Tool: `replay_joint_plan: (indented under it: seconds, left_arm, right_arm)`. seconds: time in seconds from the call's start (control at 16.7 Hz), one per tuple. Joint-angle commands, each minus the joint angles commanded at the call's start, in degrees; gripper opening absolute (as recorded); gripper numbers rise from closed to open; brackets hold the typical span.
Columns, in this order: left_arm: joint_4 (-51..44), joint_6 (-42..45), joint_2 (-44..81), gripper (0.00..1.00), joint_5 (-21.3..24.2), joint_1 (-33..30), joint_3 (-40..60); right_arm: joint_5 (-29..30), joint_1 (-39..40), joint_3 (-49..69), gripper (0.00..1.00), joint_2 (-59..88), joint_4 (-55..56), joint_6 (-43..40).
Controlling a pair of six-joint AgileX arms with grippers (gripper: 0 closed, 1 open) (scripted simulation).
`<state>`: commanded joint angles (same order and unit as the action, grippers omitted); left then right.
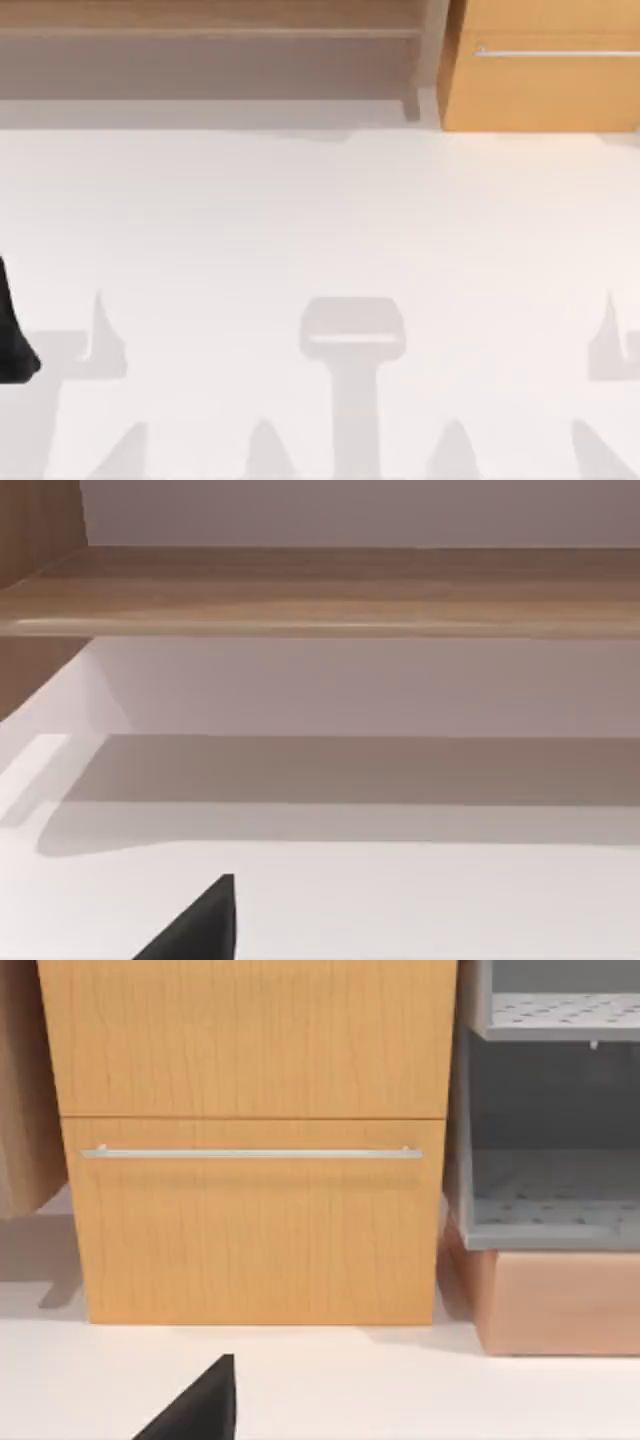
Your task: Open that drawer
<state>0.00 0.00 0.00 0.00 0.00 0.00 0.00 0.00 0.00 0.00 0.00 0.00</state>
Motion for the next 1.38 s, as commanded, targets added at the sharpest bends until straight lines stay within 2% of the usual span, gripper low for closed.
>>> replay_joint_plan:
  seconds: [0.18, 0.42, 1.08, 1.38]
  left_arm:
    - [0.0, 0.0, 0.0, 1.0, 0.0, 0.0, 0.0]
    - [0.0, 0.0, 0.0, 1.0, 0.0, 0.0, 0.0]
    - [0.0, 0.0, 0.0, 1.0, 0.0, 0.0, 0.0]
    - [0.0, 0.0, 0.0, 1.0, 0.0, 0.0, 0.0]
  right_arm:
    - [-0.48, -0.33, 0.55, 1.0, 0.73, 0.52, -0.04]
    - [-4.91, -4.36, 6.01, 1.0, 9.38, 5.57, -0.17]
    - [-24.37, -25.58, 31.35, 1.0, 59.64, 28.96, 0.68]
    - [-30.23, -31.04, 38.51, 1.0, 73.65, 35.58, 1.0]
